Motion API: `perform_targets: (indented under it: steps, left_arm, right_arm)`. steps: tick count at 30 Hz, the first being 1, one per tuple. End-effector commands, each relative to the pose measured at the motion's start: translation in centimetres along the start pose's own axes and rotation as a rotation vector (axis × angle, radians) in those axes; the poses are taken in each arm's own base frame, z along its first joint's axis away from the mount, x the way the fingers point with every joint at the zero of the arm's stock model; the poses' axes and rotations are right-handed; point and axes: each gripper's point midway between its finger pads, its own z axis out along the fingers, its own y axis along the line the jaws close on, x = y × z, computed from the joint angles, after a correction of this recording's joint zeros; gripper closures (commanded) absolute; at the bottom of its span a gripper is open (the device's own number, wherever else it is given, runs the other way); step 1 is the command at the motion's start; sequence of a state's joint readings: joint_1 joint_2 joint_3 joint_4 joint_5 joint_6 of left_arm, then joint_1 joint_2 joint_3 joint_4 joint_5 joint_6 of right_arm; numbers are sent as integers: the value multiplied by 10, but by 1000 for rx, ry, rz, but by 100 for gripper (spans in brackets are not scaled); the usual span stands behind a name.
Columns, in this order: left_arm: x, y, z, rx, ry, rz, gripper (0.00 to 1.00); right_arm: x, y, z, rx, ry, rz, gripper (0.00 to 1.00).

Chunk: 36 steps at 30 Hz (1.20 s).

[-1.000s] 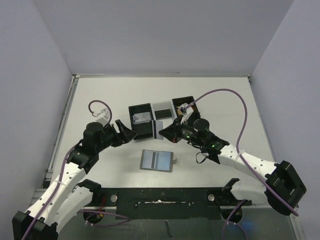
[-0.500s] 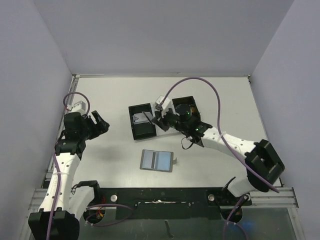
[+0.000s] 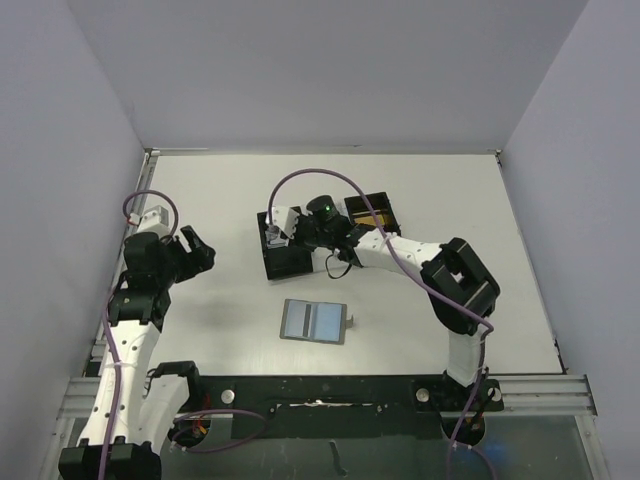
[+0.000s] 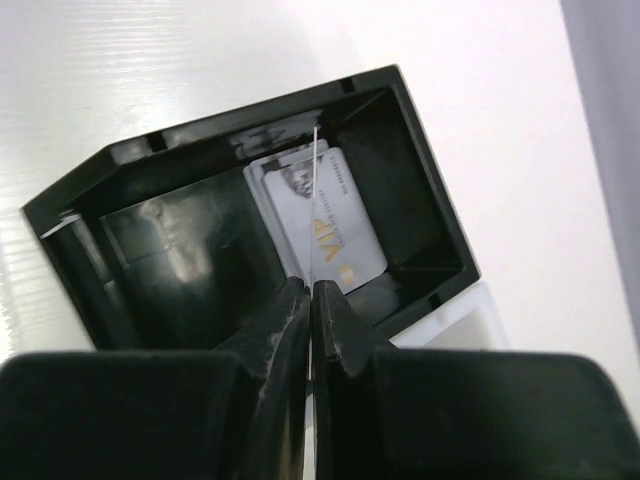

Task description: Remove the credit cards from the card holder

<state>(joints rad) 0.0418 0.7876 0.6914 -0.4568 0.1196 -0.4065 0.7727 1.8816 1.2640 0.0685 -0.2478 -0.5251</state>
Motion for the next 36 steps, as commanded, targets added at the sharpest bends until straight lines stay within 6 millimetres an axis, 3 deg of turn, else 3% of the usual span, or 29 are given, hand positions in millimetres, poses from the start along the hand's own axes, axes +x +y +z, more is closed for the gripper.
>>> perform_targets:
  steps: [1,7,14,20,31,36]
  left_arm:
    - [-15,-4,0,18,-67,12,28]
    - [-11,-9,6,48,-28,16,28]
    - [-9,-8,5,45,-31,8,28]
    - [-10,-10,3,54,-42,10,28]
    - [-8,-6,7,29,-23,0,27]
    - [-11,-4,4,13,-41,-2,27]
  right_arm:
    - [-26,-38,5,123,10,-164,100]
    - [-18,-47,16,171,47,-247,100]
    - [-16,-48,44,179,98,-307,100]
    - [-17,-51,42,224,123,-346,100]
    - [12,-38,62,171,235,-432,100]
    - [16,-34,67,154,236,-432,99]
